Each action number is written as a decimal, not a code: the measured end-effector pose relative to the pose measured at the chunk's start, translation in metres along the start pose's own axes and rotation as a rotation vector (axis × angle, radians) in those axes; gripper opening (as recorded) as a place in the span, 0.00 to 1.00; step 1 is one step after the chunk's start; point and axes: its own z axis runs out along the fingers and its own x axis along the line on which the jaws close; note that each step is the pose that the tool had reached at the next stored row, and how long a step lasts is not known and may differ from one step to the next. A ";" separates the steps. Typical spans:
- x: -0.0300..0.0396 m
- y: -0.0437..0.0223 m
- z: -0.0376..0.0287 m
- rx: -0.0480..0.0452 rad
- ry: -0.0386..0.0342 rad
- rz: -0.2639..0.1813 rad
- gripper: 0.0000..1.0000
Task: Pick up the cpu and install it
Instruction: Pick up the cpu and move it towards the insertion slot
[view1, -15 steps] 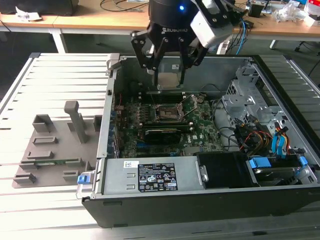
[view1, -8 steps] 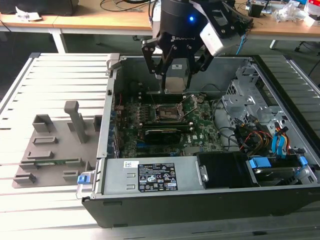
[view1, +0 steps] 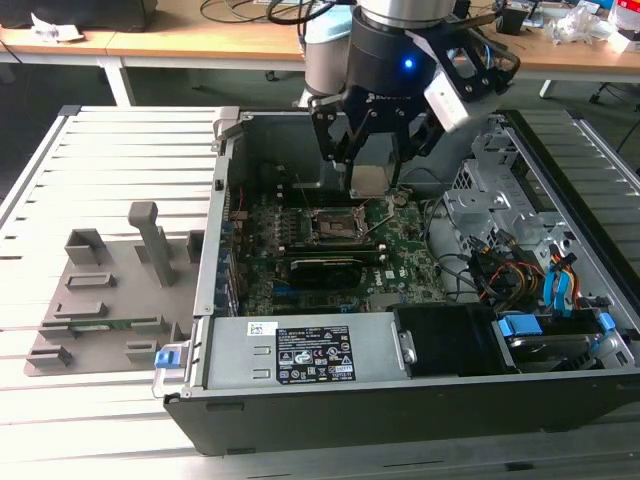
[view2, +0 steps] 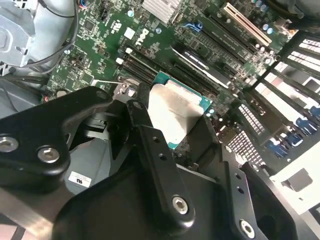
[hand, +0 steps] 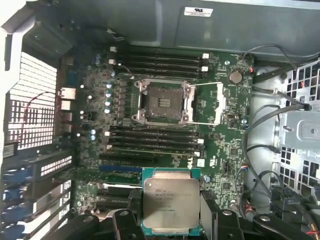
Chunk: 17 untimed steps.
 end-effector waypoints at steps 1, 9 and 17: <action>-0.0030 0.0005 0.0017 0.0002 0.0002 0.000 0.55; -0.0202 0.0099 0.0239 0.0002 0.0019 0.000 0.55; -0.0291 0.0329 0.0470 0.0001 0.0040 0.000 0.55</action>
